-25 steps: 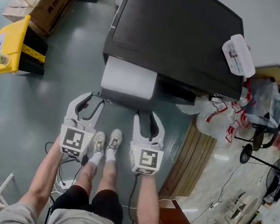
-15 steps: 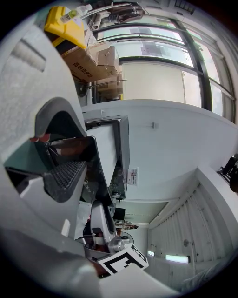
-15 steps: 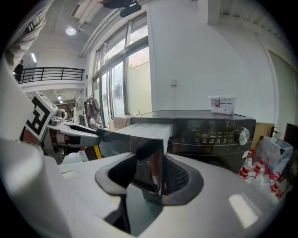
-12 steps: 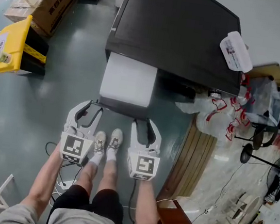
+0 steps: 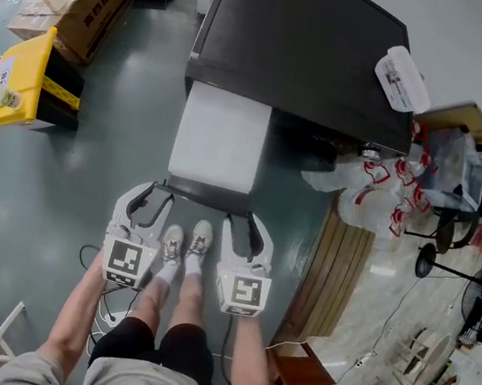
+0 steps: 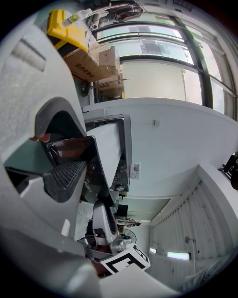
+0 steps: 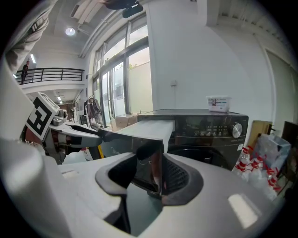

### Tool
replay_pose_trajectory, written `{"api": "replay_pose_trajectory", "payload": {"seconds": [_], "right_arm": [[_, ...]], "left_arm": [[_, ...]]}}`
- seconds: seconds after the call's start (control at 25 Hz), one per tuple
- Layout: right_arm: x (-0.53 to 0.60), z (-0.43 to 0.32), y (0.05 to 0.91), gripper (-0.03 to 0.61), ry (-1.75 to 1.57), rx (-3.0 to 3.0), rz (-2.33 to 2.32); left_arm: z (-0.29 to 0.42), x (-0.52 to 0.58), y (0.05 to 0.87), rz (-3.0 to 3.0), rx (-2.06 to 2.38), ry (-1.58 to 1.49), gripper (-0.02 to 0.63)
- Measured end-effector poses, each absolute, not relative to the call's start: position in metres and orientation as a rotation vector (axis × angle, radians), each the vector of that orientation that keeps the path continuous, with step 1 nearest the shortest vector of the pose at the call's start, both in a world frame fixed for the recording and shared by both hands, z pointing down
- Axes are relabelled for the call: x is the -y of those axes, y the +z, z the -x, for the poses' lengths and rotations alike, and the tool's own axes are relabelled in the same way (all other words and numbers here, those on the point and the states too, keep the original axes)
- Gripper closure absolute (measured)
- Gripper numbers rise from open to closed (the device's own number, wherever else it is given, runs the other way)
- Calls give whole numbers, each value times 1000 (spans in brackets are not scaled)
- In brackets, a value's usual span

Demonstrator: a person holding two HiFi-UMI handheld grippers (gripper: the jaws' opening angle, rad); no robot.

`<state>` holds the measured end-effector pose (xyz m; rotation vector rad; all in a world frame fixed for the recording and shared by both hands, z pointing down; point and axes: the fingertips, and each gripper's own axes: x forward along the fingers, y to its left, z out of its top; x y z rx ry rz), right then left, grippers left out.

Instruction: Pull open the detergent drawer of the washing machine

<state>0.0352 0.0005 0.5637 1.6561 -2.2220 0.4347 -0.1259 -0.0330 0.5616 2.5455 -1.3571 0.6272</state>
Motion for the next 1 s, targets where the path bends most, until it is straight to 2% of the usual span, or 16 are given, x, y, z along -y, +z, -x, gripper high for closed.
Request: {"api": "replay_pose_trajectory", "payload": {"seconds": [1.0], "right_arm": [[-48,-30,576,408,499,2207,-1613]], "left_arm": [[131,-14,567,-2513,1346,686,453]]}}
